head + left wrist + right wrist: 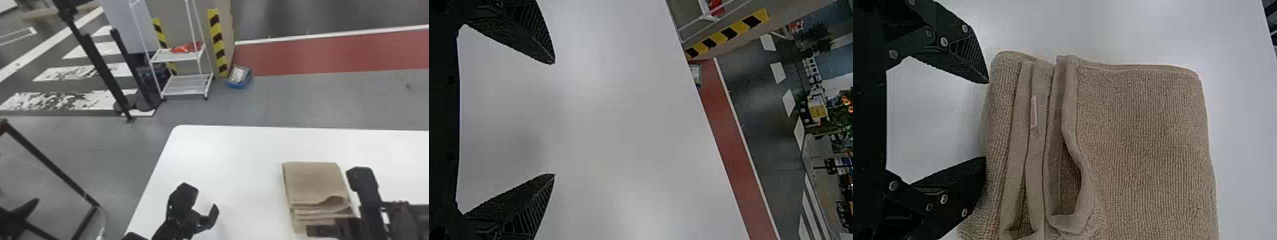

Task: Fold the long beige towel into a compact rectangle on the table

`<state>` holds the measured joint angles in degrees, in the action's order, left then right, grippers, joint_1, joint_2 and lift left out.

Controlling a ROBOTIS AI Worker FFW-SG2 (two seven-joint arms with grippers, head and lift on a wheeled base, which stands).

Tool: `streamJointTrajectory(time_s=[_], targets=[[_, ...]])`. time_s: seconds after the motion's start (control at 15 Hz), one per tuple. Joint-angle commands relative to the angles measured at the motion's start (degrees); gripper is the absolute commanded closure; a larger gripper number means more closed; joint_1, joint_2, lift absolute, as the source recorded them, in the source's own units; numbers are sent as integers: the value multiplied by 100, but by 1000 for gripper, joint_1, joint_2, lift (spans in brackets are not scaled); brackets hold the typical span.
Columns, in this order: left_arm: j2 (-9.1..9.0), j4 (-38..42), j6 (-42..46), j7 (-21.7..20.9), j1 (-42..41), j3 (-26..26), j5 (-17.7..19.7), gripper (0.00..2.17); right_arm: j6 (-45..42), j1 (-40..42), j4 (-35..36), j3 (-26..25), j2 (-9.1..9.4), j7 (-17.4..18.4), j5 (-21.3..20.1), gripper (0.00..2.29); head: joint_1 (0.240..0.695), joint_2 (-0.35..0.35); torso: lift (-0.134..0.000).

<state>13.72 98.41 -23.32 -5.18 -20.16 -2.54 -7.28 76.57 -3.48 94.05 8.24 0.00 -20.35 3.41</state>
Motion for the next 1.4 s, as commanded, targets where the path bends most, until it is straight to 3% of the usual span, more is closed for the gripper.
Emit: streamJointTrajectory(time_s=[0.0, 0.07, 0.2, 0.33, 0.47, 0.53, 0.6, 0.73, 0.87, 1.0, 1.13, 1.33], targets=[[8, -6, 16, -9, 3, -1, 7, 63, -14, 207, 368, -209, 5, -145, 116, 397, 695, 278, 0], [8, -23, 33, -9, 12, 7, 7, 63, 109, 304, 623, -209, 5, -347, 116, 397, 695, 277, 0], [8, -111, 33, -9, 73, 7, 16, 63, 478, 366, 1273, -77, -18, -1252, -315, 272, 695, 286, 0], [0, -199, 69, -9, 117, -1, 16, 63, 302, 366, 1651, 283, -167, -1771, -1492, 265, 695, 317, 0], [8, -243, 69, -9, 153, -1, 25, 63, 232, 216, 1660, 714, -343, -2351, -2723, 262, 695, 300, 0], [0, -252, 69, -9, 161, 7, 33, 63, -594, 190, 1625, 863, -369, -2738, -3505, 265, 695, 285, 0], [8, -252, 69, -9, 170, 16, 33, 63, -1332, 243, 1590, 1039, -360, -2799, -4200, 265, 695, 273, 0], [8, -313, 69, -9, 196, 34, 33, 63, -2246, 339, 1537, 1136, -360, -2913, -4648, 265, 695, 240, 0], [0, -366, 69, -9, 214, 25, 25, 63, -2440, 278, 1423, 1461, -334, -3326, -5439, 265, 695, 245, 0], [8, -375, 69, -9, 214, 25, 25, 63, -2528, 93, 1141, 1803, -308, -4038, -6203, 262, 695, 262, 0], [35, -392, 69, 0, 214, 34, 25, 63, -2528, 5, 878, 2085, -308, -4381, -6942, 262, 695, 284, 0], [43, -392, 69, 0, 196, 43, 33, 63, -2528, -153, 377, 2243, -299, -4548, -7302, 265, 695, 282, 0]])
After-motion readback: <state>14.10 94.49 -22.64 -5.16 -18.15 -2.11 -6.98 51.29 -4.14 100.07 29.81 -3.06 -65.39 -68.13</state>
